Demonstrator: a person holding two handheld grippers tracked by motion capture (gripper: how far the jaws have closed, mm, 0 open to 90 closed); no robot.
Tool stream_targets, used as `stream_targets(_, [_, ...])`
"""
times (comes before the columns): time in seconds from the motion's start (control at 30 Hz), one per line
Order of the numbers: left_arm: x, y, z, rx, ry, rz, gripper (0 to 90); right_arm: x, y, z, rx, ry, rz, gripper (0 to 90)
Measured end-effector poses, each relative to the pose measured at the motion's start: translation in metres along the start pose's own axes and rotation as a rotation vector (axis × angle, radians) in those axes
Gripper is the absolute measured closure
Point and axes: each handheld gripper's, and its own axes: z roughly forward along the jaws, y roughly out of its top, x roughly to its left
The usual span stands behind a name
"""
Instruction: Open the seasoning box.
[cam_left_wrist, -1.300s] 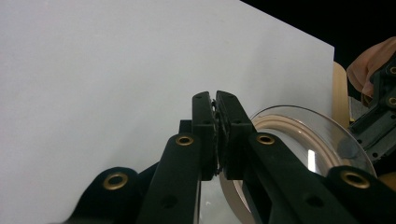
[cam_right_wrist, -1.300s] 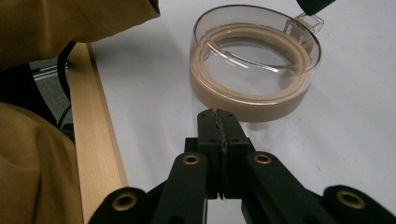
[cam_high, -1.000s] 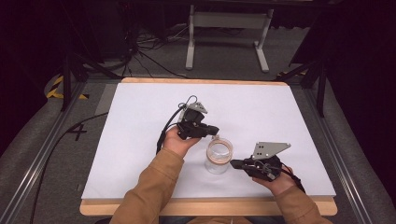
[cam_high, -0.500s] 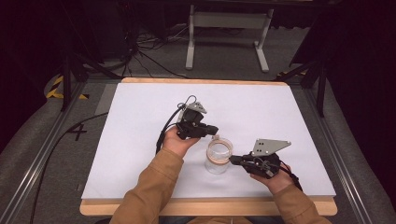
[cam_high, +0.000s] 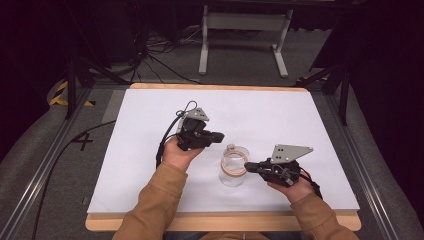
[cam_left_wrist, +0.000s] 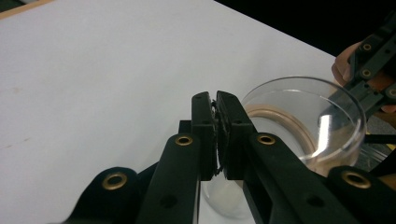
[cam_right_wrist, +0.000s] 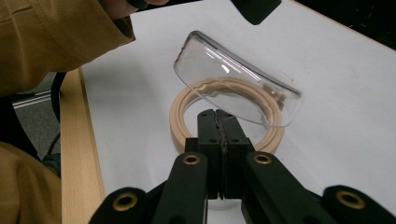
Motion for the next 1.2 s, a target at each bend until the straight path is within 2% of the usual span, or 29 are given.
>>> stream_targets(0.1, [-0.002, -0.004, -0.009, 0.0, 0.022, 0.003, 86.3, -0.003, 0.004, 0.0, -0.017, 0.009, -0.008, 89.4])
stream_targets(0.27, [-0.003, -0.008, -0.018, -0.006, 0.036, -0.001, 86.2, -0.006, 0.008, 0.002, -0.034, 0.019, -0.013, 89.5])
stream_targets(0.6, [-0.005, -0.02, -0.037, -0.014, 0.082, -0.033, 86.2, -0.014, 0.019, 0.007, -0.068, 0.038, -0.028, 89.5])
stream_targets(0.83, [-0.006, -0.029, -0.047, -0.021, 0.107, -0.055, 86.2, -0.023, 0.023, 0.009, -0.102, 0.047, -0.014, 89.5])
stream_targets(1.0, [-0.005, -0.034, -0.053, -0.022, 0.126, -0.055, 86.2, -0.032, 0.024, 0.011, -0.115, 0.047, 0.007, 89.5])
stream_targets(1.03, [-0.006, -0.035, -0.055, -0.022, 0.128, -0.072, 86.2, -0.034, 0.024, 0.012, -0.12, 0.044, 0.01, 89.5])
stream_targets(1.07, [-0.005, -0.036, -0.056, -0.022, 0.128, -0.069, 86.2, -0.037, 0.023, 0.013, -0.125, 0.039, 0.008, 89.5])
stream_targets(1.2, [-0.005, -0.039, -0.058, -0.016, 0.136, -0.079, 86.2, -0.045, 0.021, 0.017, -0.129, 0.025, 0.045, 89.5])
